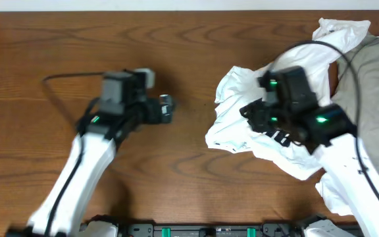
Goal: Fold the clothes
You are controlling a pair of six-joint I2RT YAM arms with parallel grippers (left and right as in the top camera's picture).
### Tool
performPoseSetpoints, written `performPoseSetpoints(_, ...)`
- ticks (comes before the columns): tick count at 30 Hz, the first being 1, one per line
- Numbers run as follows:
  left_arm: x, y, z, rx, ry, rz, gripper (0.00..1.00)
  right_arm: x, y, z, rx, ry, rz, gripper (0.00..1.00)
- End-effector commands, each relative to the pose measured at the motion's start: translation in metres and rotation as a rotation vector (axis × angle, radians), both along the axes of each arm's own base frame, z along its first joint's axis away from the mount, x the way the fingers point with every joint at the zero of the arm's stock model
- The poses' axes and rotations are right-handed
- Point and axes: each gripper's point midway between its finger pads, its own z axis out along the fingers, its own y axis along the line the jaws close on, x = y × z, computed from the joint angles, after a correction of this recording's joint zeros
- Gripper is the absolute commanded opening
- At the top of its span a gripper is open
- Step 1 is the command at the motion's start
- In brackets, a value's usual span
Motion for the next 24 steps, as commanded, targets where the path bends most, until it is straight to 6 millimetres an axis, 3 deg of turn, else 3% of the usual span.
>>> performPoseSetpoints(1, 0.019, -0.038, -0.005, -0.015, 0.031, -0.08, 0.98, -0.004, -0.035, -0.001, -0.032, 0.031, -0.134, 0.52)
performPoseSetpoints(4, 0.035, -0.067, -0.028, -0.009, 0.072, -0.133, 0.98, -0.014, -0.06, -0.006, -0.049, 0.091, -0.207, 0.52)
performPoseSetpoints(9, 0.045, -0.116, -0.057, -0.142, 0.09, -0.261, 0.98, -0.025, -0.079, -0.012, -0.068, 0.149, -0.252, 0.52)
performPoseSetpoints(15, 0.062, -0.137, -0.094, -0.221, 0.137, -0.19, 1.0, -0.026, -0.081, -0.012, -0.069, 0.153, -0.258, 0.52)
performPoseSetpoints(24, 0.069, -0.167, -0.115, -0.269, 0.109, -0.199, 1.0, -0.027, -0.081, -0.012, -0.072, 0.158, -0.253, 0.52)
